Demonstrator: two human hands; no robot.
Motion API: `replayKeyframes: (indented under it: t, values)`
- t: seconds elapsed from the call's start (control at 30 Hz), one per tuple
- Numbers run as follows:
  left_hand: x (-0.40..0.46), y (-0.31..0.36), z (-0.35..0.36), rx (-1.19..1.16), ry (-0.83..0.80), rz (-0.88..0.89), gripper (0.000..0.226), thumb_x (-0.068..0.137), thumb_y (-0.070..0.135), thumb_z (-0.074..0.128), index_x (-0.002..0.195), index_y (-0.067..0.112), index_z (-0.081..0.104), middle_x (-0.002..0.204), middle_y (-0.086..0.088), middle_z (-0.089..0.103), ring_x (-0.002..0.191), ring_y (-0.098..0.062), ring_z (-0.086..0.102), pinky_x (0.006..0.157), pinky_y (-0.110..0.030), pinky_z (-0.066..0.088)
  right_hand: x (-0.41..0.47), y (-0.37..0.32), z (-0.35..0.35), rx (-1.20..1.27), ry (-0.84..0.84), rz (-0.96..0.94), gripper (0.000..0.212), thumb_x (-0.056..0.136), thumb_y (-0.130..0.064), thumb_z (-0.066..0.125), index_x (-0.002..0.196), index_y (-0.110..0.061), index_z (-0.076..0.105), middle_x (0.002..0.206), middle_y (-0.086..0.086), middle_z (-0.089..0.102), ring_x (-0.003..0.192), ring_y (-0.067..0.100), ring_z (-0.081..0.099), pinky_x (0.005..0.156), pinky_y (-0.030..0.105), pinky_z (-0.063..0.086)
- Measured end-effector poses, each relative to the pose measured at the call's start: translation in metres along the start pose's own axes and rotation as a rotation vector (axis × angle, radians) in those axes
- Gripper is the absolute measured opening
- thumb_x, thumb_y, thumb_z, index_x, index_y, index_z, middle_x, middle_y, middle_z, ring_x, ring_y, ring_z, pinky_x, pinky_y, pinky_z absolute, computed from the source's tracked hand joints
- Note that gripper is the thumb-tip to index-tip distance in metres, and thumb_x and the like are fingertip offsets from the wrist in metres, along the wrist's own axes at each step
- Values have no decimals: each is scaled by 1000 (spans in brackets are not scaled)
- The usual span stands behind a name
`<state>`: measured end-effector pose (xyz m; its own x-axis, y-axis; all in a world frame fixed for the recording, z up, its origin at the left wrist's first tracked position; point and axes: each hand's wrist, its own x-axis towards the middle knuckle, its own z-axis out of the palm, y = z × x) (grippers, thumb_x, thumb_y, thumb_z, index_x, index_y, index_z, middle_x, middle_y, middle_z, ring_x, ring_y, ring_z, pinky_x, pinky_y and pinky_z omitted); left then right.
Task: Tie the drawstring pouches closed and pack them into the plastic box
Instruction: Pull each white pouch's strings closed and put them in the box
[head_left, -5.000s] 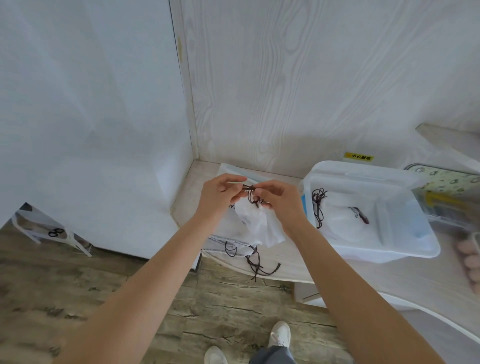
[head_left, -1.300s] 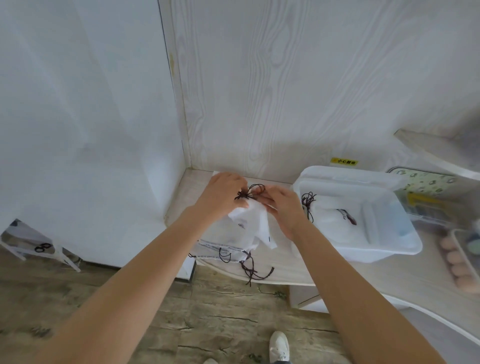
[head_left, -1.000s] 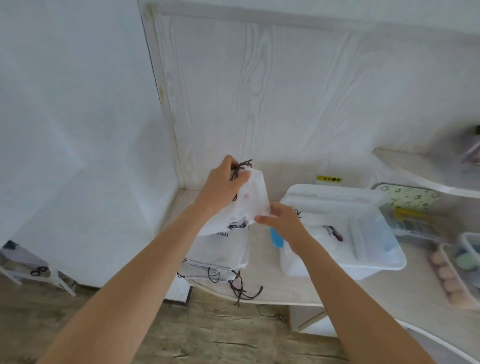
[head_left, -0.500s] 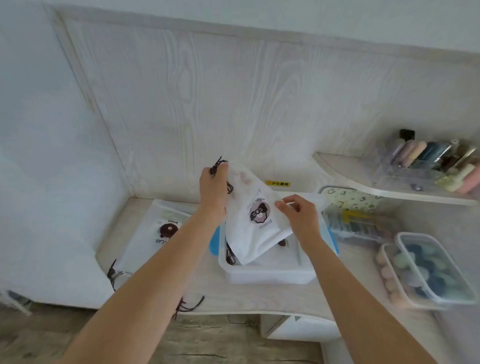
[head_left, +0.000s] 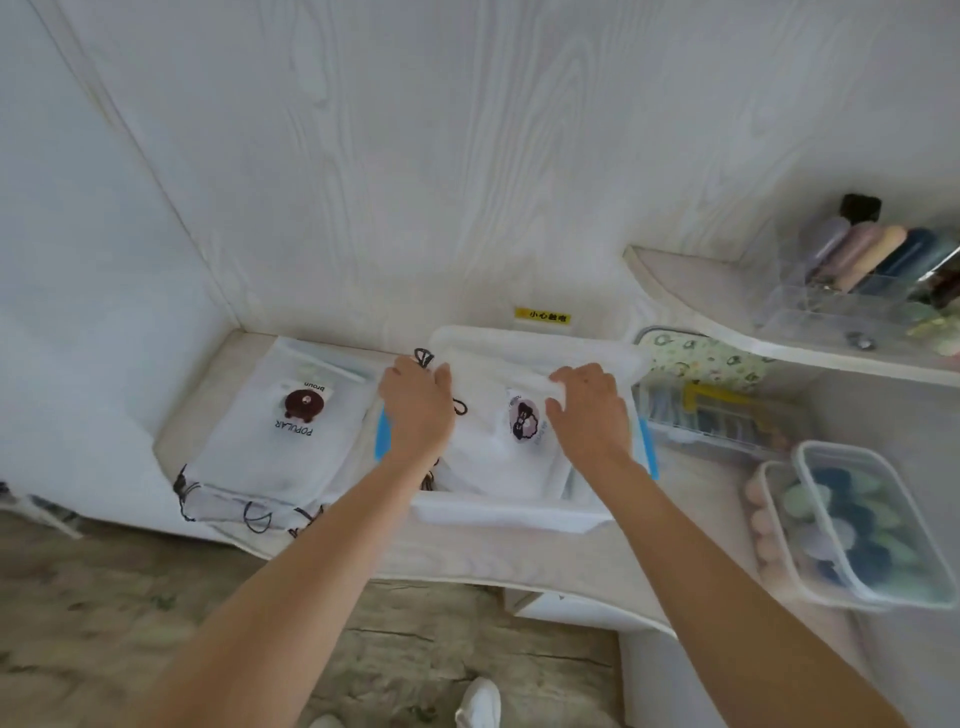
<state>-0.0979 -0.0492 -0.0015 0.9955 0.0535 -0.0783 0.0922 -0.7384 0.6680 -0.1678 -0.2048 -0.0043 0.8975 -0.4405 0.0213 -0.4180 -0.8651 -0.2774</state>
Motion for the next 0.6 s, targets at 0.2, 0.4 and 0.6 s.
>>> replayKeyframes:
  t: [0.2,0.4,0.6]
  values:
    - [-5,-17,2,434,3,658,55,85,-4,42,133,23,45,135,-5,42,120,-27,40,95,-35,34,-9,-18,37,244,-340,-9,62,90,-53,47,144,-32,27,150,5,25,135,31,28,106,49,34]
    - [4,-19,20,562,-481,488,46,99,22,35,145,22,31,141,-17,35,132,-35,29,105,-40,32,5,-11,49,77,-526,59,92,82,-63,52,149,-29,-3,152,9,23,137,31,29,107,50,31]
    - [10,-16,40,558,-695,347,39,97,21,38,136,14,43,133,-13,49,123,-31,41,100,-36,35,11,-9,53,-75,-567,117,97,77,-66,56,148,-26,3,151,5,26,138,28,26,111,58,15]
